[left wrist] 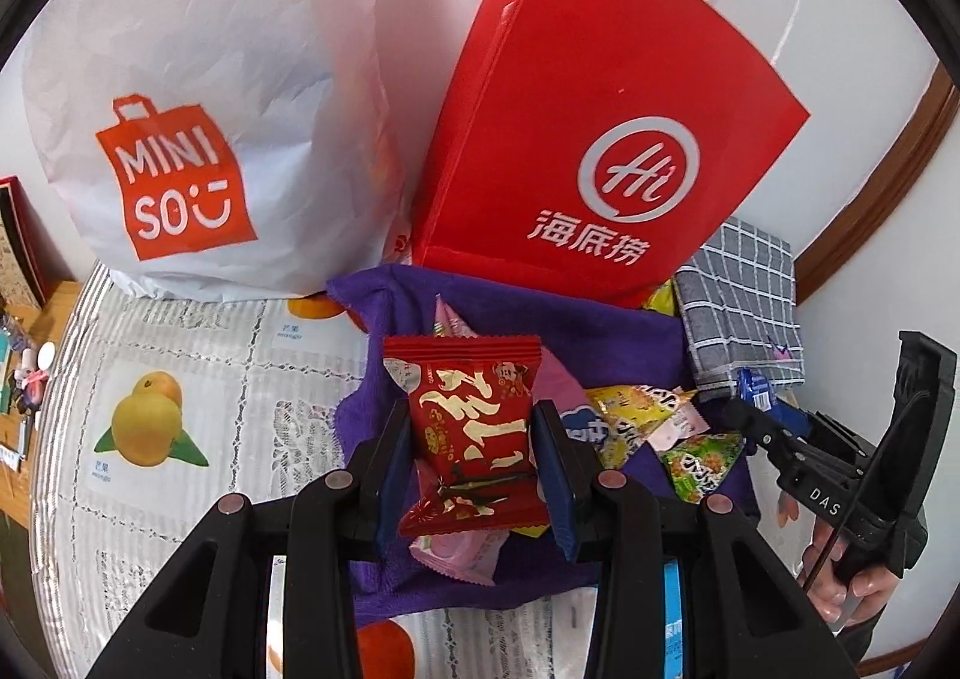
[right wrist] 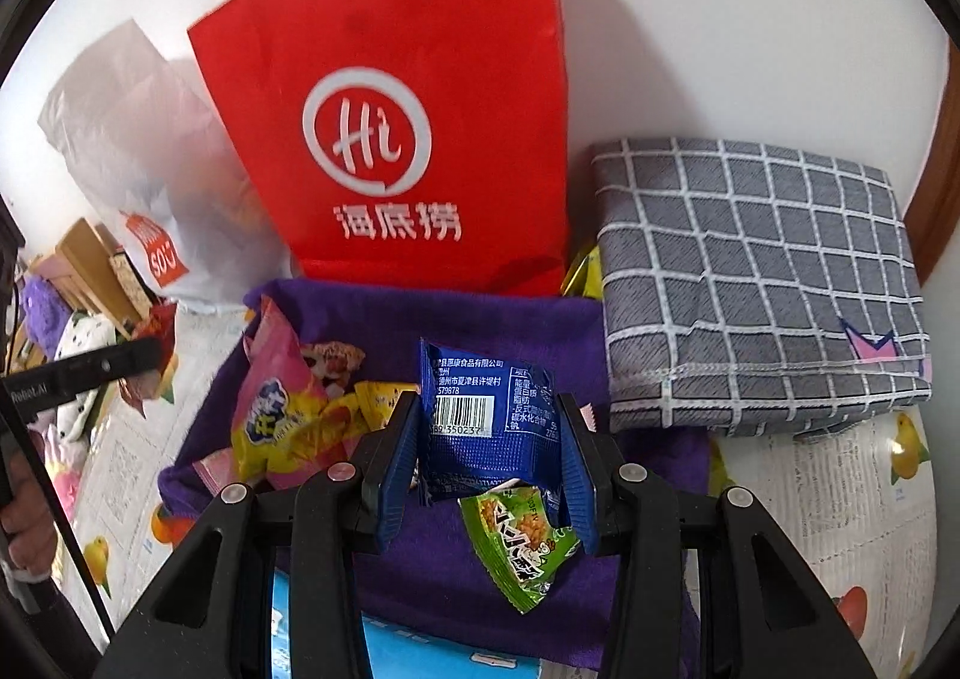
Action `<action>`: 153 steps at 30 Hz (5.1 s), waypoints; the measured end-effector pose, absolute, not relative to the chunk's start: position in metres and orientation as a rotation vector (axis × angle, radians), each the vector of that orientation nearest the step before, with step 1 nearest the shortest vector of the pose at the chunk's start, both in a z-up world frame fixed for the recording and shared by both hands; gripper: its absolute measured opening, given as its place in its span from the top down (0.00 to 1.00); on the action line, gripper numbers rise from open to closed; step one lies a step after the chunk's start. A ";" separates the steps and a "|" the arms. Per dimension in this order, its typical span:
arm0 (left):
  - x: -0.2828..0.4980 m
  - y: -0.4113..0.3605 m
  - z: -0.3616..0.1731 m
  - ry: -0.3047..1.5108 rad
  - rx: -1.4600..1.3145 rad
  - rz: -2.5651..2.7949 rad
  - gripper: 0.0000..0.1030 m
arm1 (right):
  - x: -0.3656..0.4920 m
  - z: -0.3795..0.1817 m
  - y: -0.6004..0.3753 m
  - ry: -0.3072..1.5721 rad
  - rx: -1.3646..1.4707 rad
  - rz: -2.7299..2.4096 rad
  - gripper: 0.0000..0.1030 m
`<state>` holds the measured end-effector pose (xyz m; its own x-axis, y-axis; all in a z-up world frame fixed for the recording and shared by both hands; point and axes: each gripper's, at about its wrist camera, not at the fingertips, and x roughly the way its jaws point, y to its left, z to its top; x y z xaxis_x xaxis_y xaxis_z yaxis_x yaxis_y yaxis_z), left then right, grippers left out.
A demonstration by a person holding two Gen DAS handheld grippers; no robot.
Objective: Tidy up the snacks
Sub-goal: 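Lower both packets onto the purple towel and open both tools to release them, then withdraw both tools to the loose packets and grasp the pink candy packet with the right tool, then lift the pink candy packet with the right tool while the left tool grasps the pink stick packet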
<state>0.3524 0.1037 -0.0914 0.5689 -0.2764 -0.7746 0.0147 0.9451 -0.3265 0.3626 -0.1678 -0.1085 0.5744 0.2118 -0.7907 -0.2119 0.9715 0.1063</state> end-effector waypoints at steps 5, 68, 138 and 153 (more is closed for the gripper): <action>0.356 0.106 -0.100 0.976 -0.310 -0.171 0.64 | 0.370 -0.127 -0.163 0.989 -0.034 0.225 0.57; 0.247 0.117 -0.077 1.055 -0.259 -0.154 0.45 | 0.225 -0.064 -0.132 0.838 -0.067 0.245 0.43; 0.123 0.115 -0.175 1.194 -0.264 -0.327 0.42 | 0.113 -0.137 -0.105 0.991 -0.044 0.269 0.47; 0.093 0.052 -0.174 1.189 -0.109 -0.482 0.38 | 0.084 -0.145 -0.199 0.974 0.059 0.127 0.47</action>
